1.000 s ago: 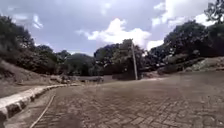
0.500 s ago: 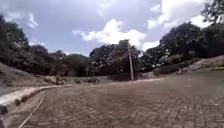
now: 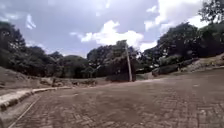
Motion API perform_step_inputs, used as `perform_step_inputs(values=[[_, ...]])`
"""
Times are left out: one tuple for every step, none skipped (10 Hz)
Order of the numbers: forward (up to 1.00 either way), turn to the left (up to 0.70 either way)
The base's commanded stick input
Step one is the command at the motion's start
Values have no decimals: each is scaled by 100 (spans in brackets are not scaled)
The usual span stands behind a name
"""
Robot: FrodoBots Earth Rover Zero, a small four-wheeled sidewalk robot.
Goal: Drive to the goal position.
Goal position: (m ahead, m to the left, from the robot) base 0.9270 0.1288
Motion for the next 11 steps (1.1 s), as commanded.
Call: perform_step_inputs(values=[[70,0],[70,0],[70,0],[70,0],[70,0],[70,0],[70,0],[70,0],[70,0],[70,0],[70,0]])
